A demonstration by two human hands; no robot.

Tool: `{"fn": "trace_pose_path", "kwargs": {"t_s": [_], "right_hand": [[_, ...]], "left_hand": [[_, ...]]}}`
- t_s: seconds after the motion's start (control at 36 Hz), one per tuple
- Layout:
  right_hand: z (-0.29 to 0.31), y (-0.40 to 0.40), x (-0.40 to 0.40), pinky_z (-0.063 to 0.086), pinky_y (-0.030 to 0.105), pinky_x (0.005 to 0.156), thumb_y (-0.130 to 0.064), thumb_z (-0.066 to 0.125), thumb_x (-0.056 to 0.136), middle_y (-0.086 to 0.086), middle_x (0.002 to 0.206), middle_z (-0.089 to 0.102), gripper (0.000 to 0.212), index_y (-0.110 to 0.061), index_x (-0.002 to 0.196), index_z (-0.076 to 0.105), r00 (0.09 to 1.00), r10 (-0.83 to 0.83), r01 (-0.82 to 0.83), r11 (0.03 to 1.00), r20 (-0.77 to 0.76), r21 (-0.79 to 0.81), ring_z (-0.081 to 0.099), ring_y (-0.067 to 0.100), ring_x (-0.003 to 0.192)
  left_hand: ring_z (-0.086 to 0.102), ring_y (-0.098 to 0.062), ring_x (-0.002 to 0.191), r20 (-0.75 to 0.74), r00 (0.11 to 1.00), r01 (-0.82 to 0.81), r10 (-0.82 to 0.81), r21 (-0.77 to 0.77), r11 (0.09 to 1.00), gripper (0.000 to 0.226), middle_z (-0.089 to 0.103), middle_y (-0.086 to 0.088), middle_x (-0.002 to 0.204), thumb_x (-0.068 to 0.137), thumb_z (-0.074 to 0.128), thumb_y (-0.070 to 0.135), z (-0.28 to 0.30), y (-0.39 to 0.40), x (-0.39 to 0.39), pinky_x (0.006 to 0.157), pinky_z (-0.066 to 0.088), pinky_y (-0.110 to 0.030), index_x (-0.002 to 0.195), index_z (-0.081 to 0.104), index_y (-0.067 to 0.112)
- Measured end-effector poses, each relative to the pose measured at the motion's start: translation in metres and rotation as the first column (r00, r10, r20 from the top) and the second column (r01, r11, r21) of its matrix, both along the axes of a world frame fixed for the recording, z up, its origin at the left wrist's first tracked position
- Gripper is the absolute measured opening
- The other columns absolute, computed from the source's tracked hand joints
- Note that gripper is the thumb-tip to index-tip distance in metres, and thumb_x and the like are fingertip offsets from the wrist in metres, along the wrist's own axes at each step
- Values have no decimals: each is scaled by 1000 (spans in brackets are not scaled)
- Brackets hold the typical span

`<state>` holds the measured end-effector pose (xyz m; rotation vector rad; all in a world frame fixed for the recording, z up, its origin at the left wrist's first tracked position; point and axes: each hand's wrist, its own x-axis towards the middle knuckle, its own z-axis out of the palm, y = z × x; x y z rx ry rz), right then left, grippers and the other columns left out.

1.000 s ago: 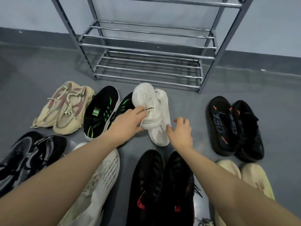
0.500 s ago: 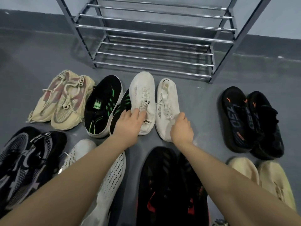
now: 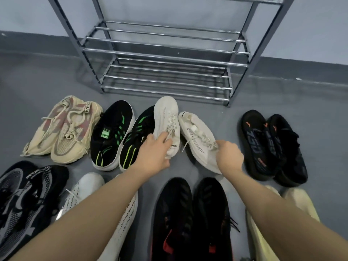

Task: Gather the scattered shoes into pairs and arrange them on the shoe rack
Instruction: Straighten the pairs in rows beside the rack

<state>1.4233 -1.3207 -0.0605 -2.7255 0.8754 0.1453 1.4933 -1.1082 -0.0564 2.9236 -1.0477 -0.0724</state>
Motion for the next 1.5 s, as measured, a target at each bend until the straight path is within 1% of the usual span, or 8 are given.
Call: {"fn": "trace_pose_path", "kwargs": {"t_s": [0.17,0.28,0.42,0.75,0.86,1.14,1.39,1.5], "right_hand": [[4,-16,-8,47,37,74,6,41,84,15,102,63,33,-6,107,61,995,-78,79,997,70,-12,57,34,93],[-2,-9,-2,35,44,101,0,43,89,11,126,46,32,-8,120,50,998,-57,58,994,11,-88,42,33,115],[-5,18,22,38,42,88,-17,52,86,9,128,41,44,-16,128,42,995,56,-55,998,77,-16,42,33,112],[-25,48,58,28,66,98,-22,62,82,15,141,23,57,-25,130,32,958,60,-66,998,-279,-13,34,39,122],[-33,40,54,35,63,95,-6,55,84,15,135,31,53,-25,129,35,969,93,-125,984,-230,-128,40,37,115],[-22,38,30,47,48,84,-5,49,85,8,121,43,40,-17,122,44,940,284,-316,935,-190,-164,44,31,110],[12,36,14,37,31,65,3,50,82,7,120,45,35,-8,115,49,850,509,-526,809,-136,-263,42,28,110],[27,33,12,25,22,45,5,82,37,5,76,56,39,-10,69,64,731,672,-645,621,-120,-445,56,25,66]], "left_hand": [[52,-34,89,5,999,-39,40,-153,987,46,50,-7,100,55,78,25,-4,0,-8,42,34,-24,94,57,12],[51,-36,94,29,1000,5,0,-195,981,48,47,-7,101,54,78,22,-2,0,-4,39,30,-20,93,53,13],[51,-36,96,26,1000,6,0,-215,977,45,46,-7,102,55,77,21,-4,0,1,40,33,-22,93,54,12],[53,-36,97,48,996,82,-70,-301,950,49,36,2,105,57,73,22,-17,16,23,36,40,-25,90,37,21],[53,-34,94,55,992,123,-112,-279,952,51,36,3,105,54,74,25,-21,14,19,38,42,-25,89,38,21],[52,-42,107,147,984,143,-104,-287,947,54,38,3,108,53,77,21,-9,30,13,39,47,-27,93,40,19],[50,-39,103,153,986,110,-70,-274,955,49,38,0,110,58,73,22,8,38,10,45,51,-35,93,39,18],[49,-36,103,126,991,89,-54,-291,953,47,38,0,110,59,72,22,15,41,9,45,51,-36,94,41,17]]}}
